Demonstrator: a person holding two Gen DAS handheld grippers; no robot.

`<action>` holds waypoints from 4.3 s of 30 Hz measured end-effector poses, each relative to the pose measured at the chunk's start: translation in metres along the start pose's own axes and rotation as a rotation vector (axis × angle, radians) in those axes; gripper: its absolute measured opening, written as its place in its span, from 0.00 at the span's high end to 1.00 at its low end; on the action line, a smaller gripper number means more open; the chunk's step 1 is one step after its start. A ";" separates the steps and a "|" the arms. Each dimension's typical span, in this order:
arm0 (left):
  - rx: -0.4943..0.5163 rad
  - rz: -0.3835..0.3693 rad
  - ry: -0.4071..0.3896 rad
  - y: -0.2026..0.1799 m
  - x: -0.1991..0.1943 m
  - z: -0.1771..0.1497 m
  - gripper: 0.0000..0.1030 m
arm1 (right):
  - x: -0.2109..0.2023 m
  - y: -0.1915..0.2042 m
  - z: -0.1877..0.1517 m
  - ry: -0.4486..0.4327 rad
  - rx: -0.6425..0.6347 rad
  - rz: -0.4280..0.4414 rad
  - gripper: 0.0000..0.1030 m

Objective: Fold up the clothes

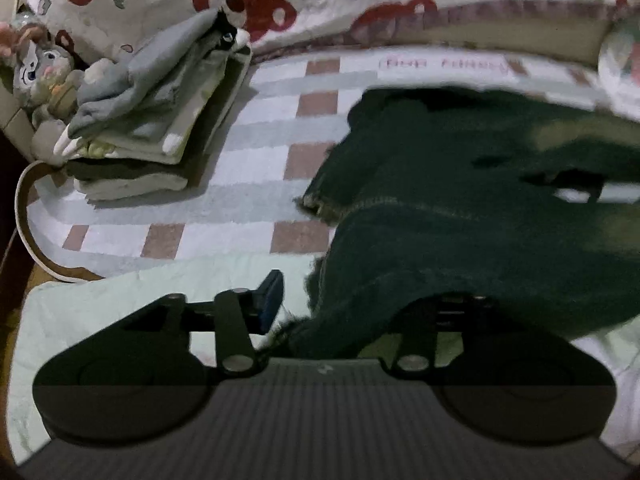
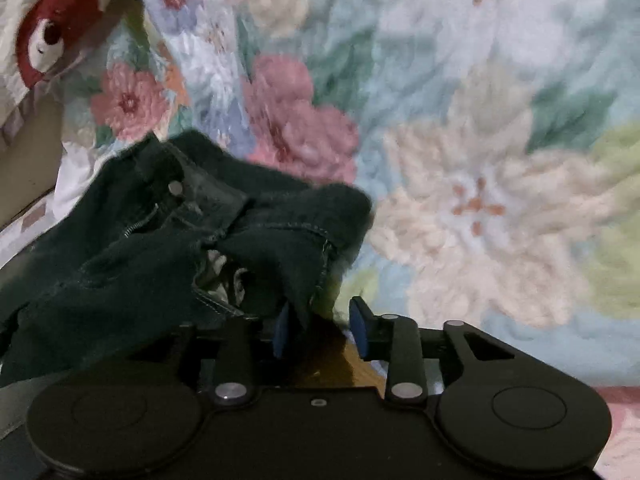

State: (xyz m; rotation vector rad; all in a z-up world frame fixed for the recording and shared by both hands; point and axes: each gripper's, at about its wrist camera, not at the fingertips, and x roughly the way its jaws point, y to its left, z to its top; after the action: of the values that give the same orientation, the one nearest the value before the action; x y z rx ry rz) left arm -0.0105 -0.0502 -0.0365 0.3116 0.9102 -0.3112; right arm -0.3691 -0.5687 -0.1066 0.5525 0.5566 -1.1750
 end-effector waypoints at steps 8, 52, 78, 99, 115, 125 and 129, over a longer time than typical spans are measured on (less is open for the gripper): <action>-0.069 0.027 -0.089 0.018 -0.034 -0.004 0.45 | -0.058 0.054 0.028 -0.224 -0.075 0.159 0.42; -0.018 -0.470 0.177 -0.047 0.286 0.178 0.30 | 0.041 0.573 0.024 0.292 -1.207 0.625 0.62; -0.071 -0.600 0.013 -0.033 0.271 0.150 0.96 | 0.205 0.211 0.177 0.449 -0.237 -0.210 0.38; -0.139 -0.565 0.100 -0.019 0.276 0.140 0.87 | 0.210 0.241 0.116 0.436 -0.472 -0.203 0.71; -0.064 -0.534 0.061 -0.033 0.278 0.150 0.76 | 0.143 0.153 0.048 0.293 -0.203 0.043 0.64; -0.131 -0.642 0.080 -0.051 0.299 0.169 0.35 | 0.186 0.180 0.050 0.280 -0.381 -0.065 0.41; -0.054 -0.613 0.060 -0.072 0.297 0.168 0.56 | 0.171 0.190 0.055 0.199 -0.417 -0.053 0.89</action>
State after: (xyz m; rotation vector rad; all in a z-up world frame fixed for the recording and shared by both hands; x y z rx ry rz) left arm 0.2529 -0.2205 -0.1891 -0.0171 1.0596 -0.8427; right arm -0.1332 -0.6686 -0.1580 0.2978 0.9648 -1.0207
